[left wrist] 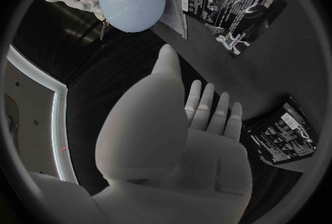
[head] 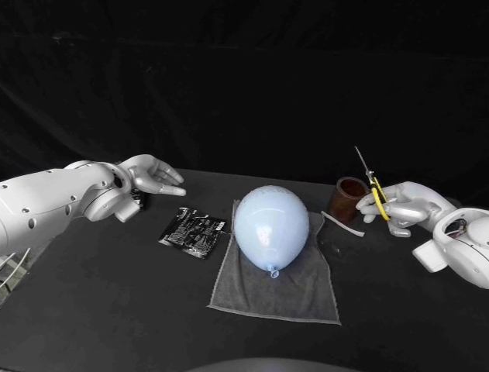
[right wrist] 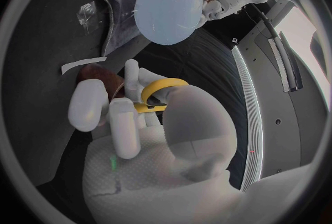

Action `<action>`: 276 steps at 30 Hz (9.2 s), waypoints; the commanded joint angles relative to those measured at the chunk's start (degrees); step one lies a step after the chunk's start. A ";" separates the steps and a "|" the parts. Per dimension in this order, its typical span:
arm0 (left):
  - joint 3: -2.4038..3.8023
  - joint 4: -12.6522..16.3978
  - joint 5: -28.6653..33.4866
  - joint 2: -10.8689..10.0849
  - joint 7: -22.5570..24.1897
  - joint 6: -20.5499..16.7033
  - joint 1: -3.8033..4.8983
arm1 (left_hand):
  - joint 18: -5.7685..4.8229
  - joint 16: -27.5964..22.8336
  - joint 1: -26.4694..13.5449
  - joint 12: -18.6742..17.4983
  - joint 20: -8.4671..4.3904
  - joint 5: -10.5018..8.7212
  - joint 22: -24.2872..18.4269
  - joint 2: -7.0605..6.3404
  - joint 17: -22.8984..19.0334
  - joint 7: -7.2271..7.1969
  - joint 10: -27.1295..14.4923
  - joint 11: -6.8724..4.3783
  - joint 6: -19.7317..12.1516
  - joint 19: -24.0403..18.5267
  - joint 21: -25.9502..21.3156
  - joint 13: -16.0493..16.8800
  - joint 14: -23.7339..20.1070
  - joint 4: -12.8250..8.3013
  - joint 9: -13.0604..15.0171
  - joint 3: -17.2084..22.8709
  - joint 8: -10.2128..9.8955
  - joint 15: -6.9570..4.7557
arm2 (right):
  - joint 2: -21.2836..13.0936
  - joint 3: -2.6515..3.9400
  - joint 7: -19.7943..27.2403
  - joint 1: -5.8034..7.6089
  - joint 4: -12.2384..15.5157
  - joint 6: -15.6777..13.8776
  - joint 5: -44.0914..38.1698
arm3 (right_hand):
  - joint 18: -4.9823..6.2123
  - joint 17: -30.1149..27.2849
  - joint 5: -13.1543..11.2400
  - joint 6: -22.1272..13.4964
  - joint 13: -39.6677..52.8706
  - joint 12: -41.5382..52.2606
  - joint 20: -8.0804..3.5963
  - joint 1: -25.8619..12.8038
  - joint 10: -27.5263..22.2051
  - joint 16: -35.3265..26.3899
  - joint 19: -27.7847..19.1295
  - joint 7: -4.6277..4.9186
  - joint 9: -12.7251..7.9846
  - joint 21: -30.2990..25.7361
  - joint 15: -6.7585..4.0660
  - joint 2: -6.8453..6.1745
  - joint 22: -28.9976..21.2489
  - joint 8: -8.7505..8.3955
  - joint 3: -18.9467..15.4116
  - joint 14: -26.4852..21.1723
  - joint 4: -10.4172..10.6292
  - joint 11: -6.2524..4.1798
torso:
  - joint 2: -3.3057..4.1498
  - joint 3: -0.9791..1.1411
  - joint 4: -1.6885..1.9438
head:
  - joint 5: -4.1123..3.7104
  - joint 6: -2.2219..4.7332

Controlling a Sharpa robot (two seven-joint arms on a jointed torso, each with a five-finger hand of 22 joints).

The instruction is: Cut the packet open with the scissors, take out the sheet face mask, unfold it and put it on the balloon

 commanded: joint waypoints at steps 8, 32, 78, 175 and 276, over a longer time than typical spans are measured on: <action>1.41 0.47 5.94 4.92 12.70 -1.60 2.75 | 5.73 11.86 -1.19 3.58 -0.80 -0.26 4.91 3.96 4.77 3.03 12.63 0.76 7.58 28.43 10.37 -0.31 21.35 -0.31 -2.70 5.23 -1.44 -6.20 | 0.26 0.05 -2.11 0.02 0.04 0.30 -7.05 | 0.88 4.54 0.16 0.31 -0.06 -0.23 -0.12 0.65 5.13 0.40 0.34 -0.02 0.05 0.35 -0.44 -0.23 0.38 0.18 0.74 4.03 -0.21 -3.33 | -0.23 -0.04 -0.34 | -7.26 2.26; 1.81 -16.83 8.93 27.19 10.50 10.25 11.84 | 7.62 9.99 -11.28 -0.55 -0.78 -0.26 4.19 6.65 4.76 1.95 19.77 -0.65 10.22 31.89 11.60 -0.52 27.92 -0.11 -5.47 0.82 -5.22 -7.87 | 8.76 0.09 -29.14 9.94 -4.55 11.55 -34.38 | 0.16 5.49 0.17 1.42 0.39 -0.30 -0.34 1.12 6.47 0.70 2.39 -0.54 0.81 3.05 -0.82 -1.73 2.71 0.37 1.67 4.21 1.03 -3.81 | -0.72 0.65 -1.49 | -12.63 7.21; 1.63 -25.38 -14.82 41.89 6.19 17.79 14.77 | 5.30 1.69 -10.20 -5.48 -0.39 -0.27 3.30 7.98 0.64 4.47 14.74 1.90 8.38 27.11 7.71 -0.44 25.26 -0.47 -6.92 3.59 -8.67 -5.38 | 24.01 -0.12 -31.94 15.97 -7.11 17.82 -67.57 | -0.36 6.84 0.17 1.84 0.53 -0.65 -0.37 1.41 7.04 1.07 3.55 -0.67 1.09 4.79 -0.81 -2.63 4.25 0.27 2.17 4.47 1.79 -3.91 | -0.61 1.40 -1.94 | -12.08 9.50; 1.00 -24.95 -3.91 39.16 -0.98 23.22 14.73 | 7.74 6.00 -8.46 -5.63 -1.71 -0.29 4.02 9.63 11.08 -0.79 33.74 -3.95 18.27 33.77 13.00 -0.21 36.89 -3.50 1.41 33.94 -2.35 -10.93 | 15.16 -0.05 2.17 15.92 -2.47 -11.70 -37.81 | 5.07 -59.56 0.21 -1.71 -18.67 -20.22 12.11 11.57 -5.16 -59.45 -33.84 -1.68 -7.50 -65.21 11.95 -19.11 -49.40 -12.80 -11.70 -42.08 17.31 1.45 | -0.56 1.39 -1.92 | -12.12 8.95; -0.36 -19.05 1.79 35.08 5.75 12.04 14.20 | 7.56 5.85 -12.91 -5.59 -2.42 -0.28 5.02 8.38 13.41 -1.05 35.15 -4.29 17.60 33.73 14.98 0.03 37.70 -6.39 5.97 39.31 -0.91 -11.28 | 9.45 -0.08 1.95 12.82 -5.47 -13.98 -10.25 | 5.88 -58.32 1.81 2.42 -18.56 -23.04 4.47 14.68 2.73 -60.44 -10.95 3.28 -15.98 -46.96 3.80 -19.04 -60.03 -13.59 -18.58 -9.63 30.23 0.93 | -0.51 1.32 -2.02 | -12.42 9.84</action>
